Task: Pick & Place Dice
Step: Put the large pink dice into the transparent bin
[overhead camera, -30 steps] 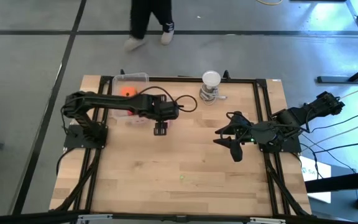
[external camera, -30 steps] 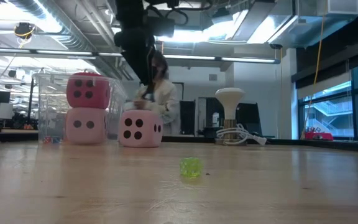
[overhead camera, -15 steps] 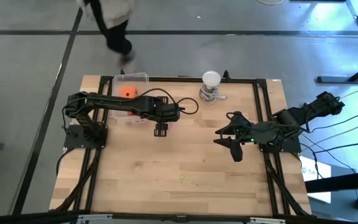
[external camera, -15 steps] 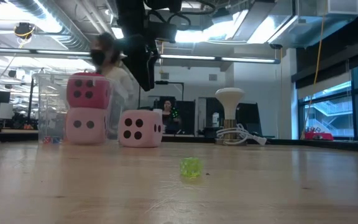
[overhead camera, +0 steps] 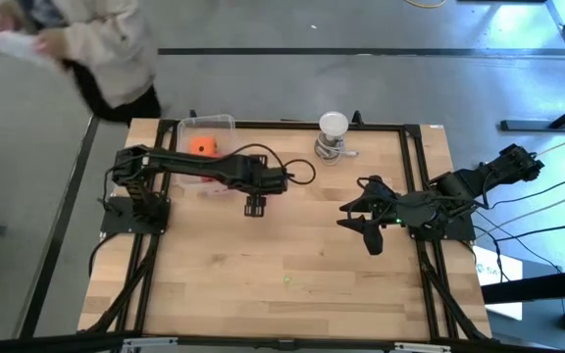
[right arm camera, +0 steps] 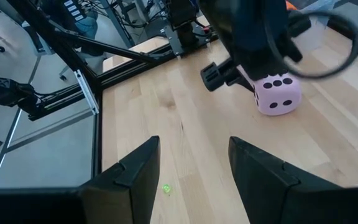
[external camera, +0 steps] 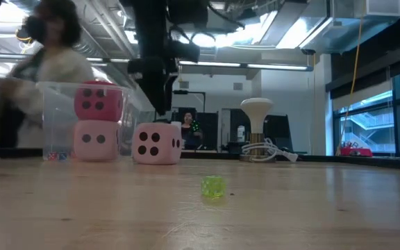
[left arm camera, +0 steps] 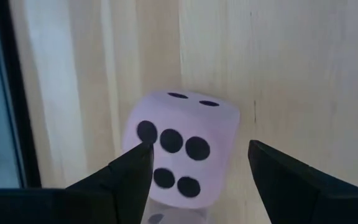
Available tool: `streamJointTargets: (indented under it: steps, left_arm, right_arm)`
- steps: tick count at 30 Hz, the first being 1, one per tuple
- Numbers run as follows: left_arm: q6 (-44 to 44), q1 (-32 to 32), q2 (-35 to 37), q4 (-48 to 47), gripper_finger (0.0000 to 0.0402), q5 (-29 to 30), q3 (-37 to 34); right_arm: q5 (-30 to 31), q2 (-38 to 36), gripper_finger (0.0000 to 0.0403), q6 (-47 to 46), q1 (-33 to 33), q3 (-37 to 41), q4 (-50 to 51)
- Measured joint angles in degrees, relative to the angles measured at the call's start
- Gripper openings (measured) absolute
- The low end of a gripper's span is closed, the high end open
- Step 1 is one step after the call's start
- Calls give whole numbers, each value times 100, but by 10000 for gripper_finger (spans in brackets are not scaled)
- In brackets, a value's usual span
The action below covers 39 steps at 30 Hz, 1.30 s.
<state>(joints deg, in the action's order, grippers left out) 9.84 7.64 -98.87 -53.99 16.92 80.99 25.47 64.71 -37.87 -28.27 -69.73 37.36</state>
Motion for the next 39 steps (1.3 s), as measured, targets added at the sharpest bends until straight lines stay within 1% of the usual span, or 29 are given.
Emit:
streamJointTargets:
  steps: [5,8,12,17,21,27,33,36,39]
  left_arm:
    - [83,38,-383,-138,252,156,0]
    - [-35,75,-518,-274,252,194,0]
    - [-21,94,-605,-333,248,525,7]
    - [-18,199,-641,-140,246,351,11]
    - [-19,252,-732,-82,246,334,18]
    - [-25,262,-1066,-58,246,351,22]
    - [-303,254,-1437,-132,245,374,20]
    - [-461,254,-1557,-154,238,344,30]
    - [-591,251,-1600,-255,217,346,26]
  right_arm:
    - [-4,0,190,-1,-2,0,0]
    - [-109,0,190,-28,-3,0,5]
    - [-114,0,190,-42,-11,0,5]
    - [-109,0,190,-48,-11,0,2]
    - [-107,0,190,-48,-11,-1,0]
    - [-107,0,190,-50,-11,0,0]
    - [-109,0,190,-50,-11,0,2]
    - [-109,0,190,-52,-11,0,2]
    - [-109,0,190,-50,-11,0,15]
